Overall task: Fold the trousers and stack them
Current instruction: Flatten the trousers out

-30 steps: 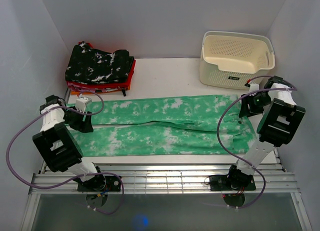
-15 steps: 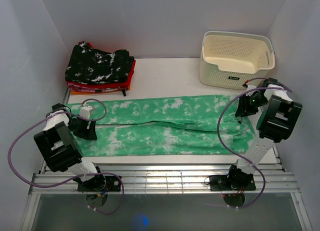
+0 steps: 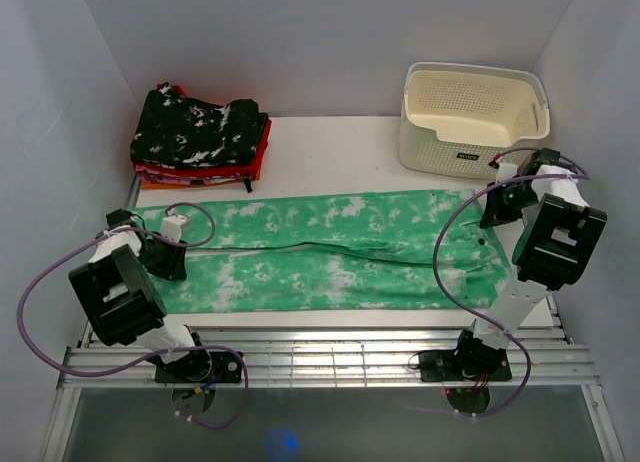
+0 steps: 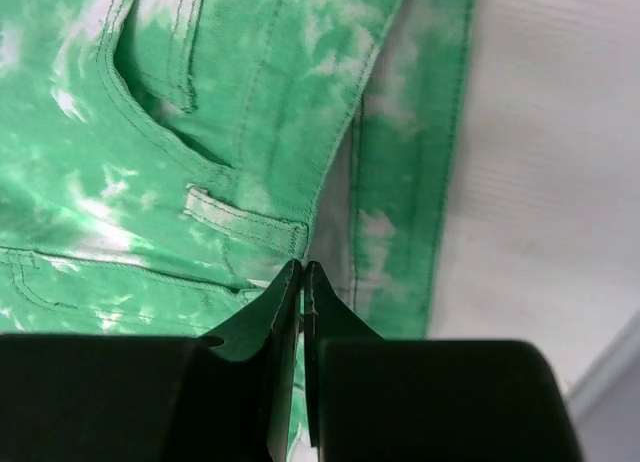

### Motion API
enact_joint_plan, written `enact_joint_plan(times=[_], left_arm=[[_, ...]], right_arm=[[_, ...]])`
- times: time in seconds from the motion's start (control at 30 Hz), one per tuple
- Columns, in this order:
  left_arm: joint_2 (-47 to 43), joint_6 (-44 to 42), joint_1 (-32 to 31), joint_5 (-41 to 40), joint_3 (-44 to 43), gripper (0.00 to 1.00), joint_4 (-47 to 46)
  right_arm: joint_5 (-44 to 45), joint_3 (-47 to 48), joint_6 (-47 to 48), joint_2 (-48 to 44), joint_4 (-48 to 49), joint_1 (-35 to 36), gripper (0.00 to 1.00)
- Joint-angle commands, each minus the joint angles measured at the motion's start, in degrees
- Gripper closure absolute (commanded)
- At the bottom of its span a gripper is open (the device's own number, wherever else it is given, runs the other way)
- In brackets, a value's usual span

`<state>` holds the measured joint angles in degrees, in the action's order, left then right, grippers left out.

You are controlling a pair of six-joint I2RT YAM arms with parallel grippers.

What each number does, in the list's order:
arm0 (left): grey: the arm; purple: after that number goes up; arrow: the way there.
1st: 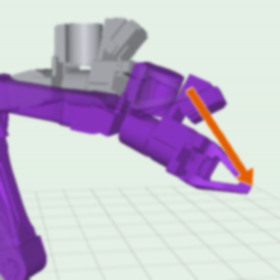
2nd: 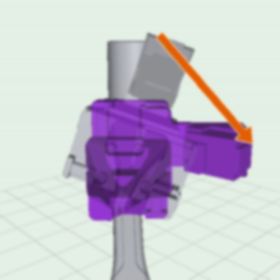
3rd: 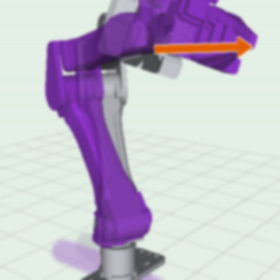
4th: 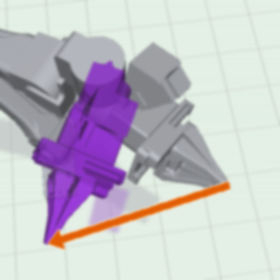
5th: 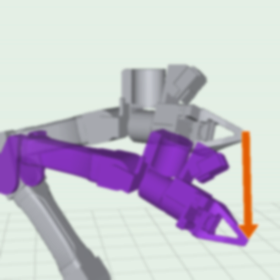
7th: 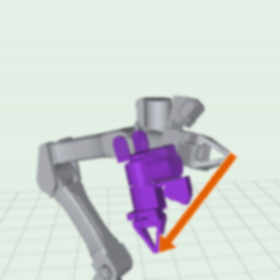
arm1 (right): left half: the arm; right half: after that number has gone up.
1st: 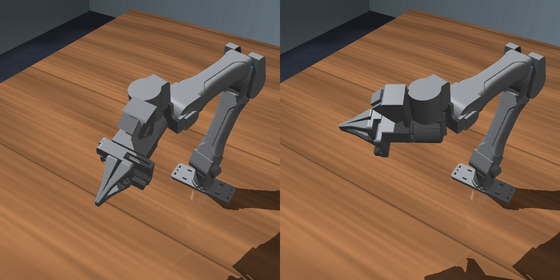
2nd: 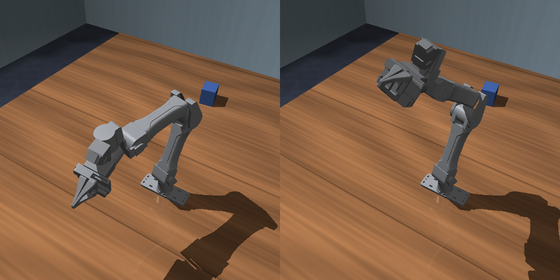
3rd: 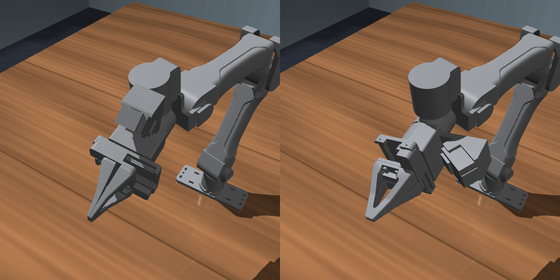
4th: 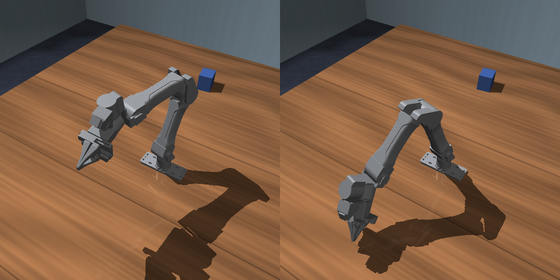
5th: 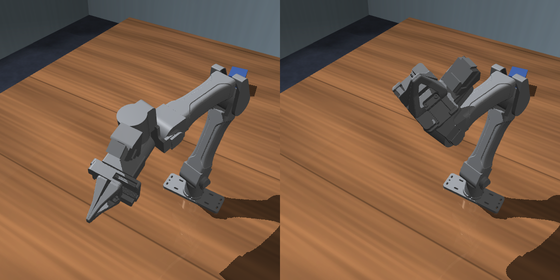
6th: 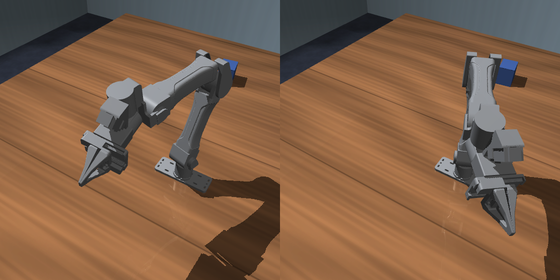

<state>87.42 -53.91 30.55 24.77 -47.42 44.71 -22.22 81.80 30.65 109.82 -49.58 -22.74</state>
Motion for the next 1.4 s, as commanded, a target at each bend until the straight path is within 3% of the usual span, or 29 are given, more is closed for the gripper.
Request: enact_joint_plan(times=[0.0, 0.2, 0.4, 0.43, 0.47, 0.57, 0.63, 0.73, 0.83, 0.93, 0.97, 1.17, 1.37], left_arm=[[2.75, -1.81, 1.09, -8.86, 3.91, 0.58, -2.17], [5.13, -2.87, 2.24, -10.36, 1.98, 0.73, -1.21], [5.48, -4.27, 2.24, -9.48, -0.04, 0.7, 2.84], [5.22, -4.8, 2.24, -8.52, -0.22, 0.68, 4.41], [4.96, -5.24, 2.24, -7.91, -0.48, 0.59, 5.38], [2.77, -5.94, 2.24, -5.27, -1.09, 0.47, 8.46], [0.05, -5.68, 2.24, -2.99, -2.15, 0.41, 10.31], [-1.81, -4.55, 2.24, -0.79, -4.78, 0.37, 12.94], [-2.43, -3.05, 2.24, 1.41, -7.15, 0.33, 15.14], [-1.73, -2.43, 2.24, 2.56, -8.3, 0.2, 16.2], [-1.46, -1.73, 2.24, 2.73, -8.39, 0.2, 16.2], [-0.67, -0.14, 2.24, 5.37, -8.74, 0.18, 16.02], [-1.55, 1.17, 2.24, 3.26, -4.45, 0.16, 12.69]], right_arm=[[6.03, 2.58, 1.25, -7.86, 2.63, -0.11, 0.92], [11.76, -0.85, 1.6, -6.99, 7.04, -0.11, 0.92], [15.54, -5.77, 2.65, -4.79, 10.56, 0.07, 0.91], [15.54, -5.51, 2.92, -4.44, 10.04, 0.07, 0.85], [15.54, -5.25, 3.09, -4.09, 8.73, 0.15, 0.66], [15.19, -4.46, 4.41, -6.01, 6.61, 0.07, 0.38], [14.66, -3.67, 6.25, -7.86, 4.77, 0.07, 0.33], [11.85, -1.12, 9.41, -11.11, -1.55, 0.07, 0.08], [9.3, -0.5, 15.03, -13.49, -9.98, 0.15, 0.1], [10.0, -2.43, 18.39, -14.72, -15.36, 0.07, 0.01], [11.65, -3.57, 18.74, -15.16, -15.8, -0.02, 0.1], [16.41, -14.2, 16.64, -17.0, -12.21, -0.28, 0.2], [17.74, -20.71, 14.26, -18.68, -5.01, -1.25, 0.21]])
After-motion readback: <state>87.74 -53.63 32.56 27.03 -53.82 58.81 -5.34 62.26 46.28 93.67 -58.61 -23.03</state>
